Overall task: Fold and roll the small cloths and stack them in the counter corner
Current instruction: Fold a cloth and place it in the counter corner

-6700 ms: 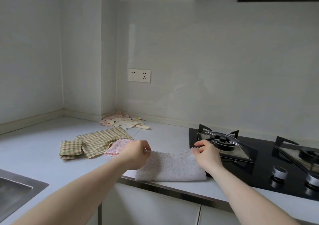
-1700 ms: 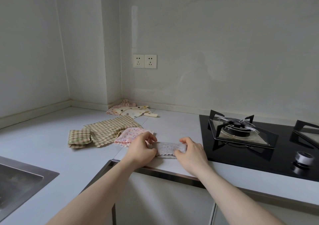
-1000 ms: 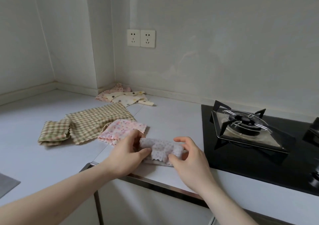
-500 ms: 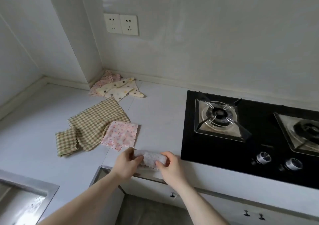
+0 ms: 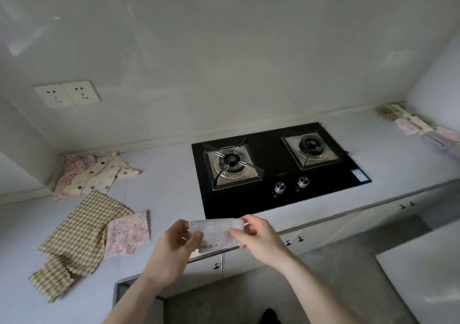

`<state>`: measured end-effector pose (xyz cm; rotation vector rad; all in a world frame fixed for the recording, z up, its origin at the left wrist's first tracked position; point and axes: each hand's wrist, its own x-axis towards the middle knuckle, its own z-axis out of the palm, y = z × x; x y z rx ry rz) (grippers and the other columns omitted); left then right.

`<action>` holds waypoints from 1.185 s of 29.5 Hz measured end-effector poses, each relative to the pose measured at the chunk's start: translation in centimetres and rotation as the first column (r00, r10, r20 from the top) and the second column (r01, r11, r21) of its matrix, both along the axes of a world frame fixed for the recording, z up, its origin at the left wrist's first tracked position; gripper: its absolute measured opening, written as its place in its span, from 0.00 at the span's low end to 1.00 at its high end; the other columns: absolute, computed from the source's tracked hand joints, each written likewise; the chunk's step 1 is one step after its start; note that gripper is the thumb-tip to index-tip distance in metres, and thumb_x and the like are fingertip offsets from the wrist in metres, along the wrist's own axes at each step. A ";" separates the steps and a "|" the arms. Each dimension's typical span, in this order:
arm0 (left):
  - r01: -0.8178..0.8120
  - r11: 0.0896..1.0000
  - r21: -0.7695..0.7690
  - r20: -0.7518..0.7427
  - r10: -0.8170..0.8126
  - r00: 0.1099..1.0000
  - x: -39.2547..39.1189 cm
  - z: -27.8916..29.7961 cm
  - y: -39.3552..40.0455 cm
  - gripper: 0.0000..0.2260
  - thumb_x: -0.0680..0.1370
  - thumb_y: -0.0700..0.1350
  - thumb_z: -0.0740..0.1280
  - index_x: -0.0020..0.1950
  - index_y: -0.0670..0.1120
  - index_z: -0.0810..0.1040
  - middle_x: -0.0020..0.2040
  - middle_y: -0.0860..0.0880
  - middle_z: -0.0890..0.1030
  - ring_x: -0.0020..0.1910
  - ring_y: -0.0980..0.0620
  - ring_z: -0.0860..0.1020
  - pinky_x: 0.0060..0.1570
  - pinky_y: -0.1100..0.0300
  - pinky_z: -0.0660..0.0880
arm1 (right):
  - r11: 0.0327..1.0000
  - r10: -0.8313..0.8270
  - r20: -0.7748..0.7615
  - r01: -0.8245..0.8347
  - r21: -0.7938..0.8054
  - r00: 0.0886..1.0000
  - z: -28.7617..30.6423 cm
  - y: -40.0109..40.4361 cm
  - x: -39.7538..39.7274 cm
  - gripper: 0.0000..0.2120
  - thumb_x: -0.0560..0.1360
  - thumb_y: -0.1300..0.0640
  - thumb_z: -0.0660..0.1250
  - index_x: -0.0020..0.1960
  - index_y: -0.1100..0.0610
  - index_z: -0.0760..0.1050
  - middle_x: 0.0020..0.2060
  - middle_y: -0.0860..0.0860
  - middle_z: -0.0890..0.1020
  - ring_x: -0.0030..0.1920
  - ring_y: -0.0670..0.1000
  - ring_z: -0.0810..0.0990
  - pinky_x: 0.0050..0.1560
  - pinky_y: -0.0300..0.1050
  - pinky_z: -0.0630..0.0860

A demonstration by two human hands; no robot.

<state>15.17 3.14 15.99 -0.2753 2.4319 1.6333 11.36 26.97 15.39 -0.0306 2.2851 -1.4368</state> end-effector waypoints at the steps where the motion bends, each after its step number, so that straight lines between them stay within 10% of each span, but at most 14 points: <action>1: 0.032 0.999 -0.008 -0.019 -0.033 0.999 -0.9 0.8 1.0 0.11 0.81 0.49 0.70 0.44 0.46 0.73 0.35 0.47 0.80 0.33 0.54 0.72 0.35 0.58 0.68 | 0.999 -0.039 -0.023 0.039 -0.005 0.999 0.9 1.1 -0.1 0.10 0.78 0.43 0.70 0.53 0.48 0.79 0.42 0.45 0.86 0.41 0.44 0.85 0.47 0.41 0.79; 21: 0.382 0.912 -0.147 -0.144 -0.402 0.904 -16.0 6.6 36.4 0.01 0.81 0.46 0.69 0.50 0.50 0.79 0.43 0.52 0.86 0.43 0.57 0.85 0.43 0.62 0.81 | 0.926 -0.373 -0.108 0.377 0.013 0.922 4.7 37.3 -6.1 0.13 0.76 0.43 0.72 0.55 0.50 0.79 0.44 0.47 0.86 0.43 0.43 0.85 0.46 0.39 0.79; 35: 0.438 0.878 -0.193 -0.075 -0.458 0.886 -25.3 6.1 53.1 0.02 0.77 0.46 0.69 0.48 0.48 0.80 0.44 0.47 0.85 0.45 0.47 0.84 0.50 0.44 0.82 | 0.909 -0.403 -0.179 0.415 0.034 0.897 5.3 53.8 -13.3 0.06 0.77 0.48 0.72 0.47 0.49 0.79 0.35 0.48 0.85 0.35 0.43 0.82 0.42 0.38 0.75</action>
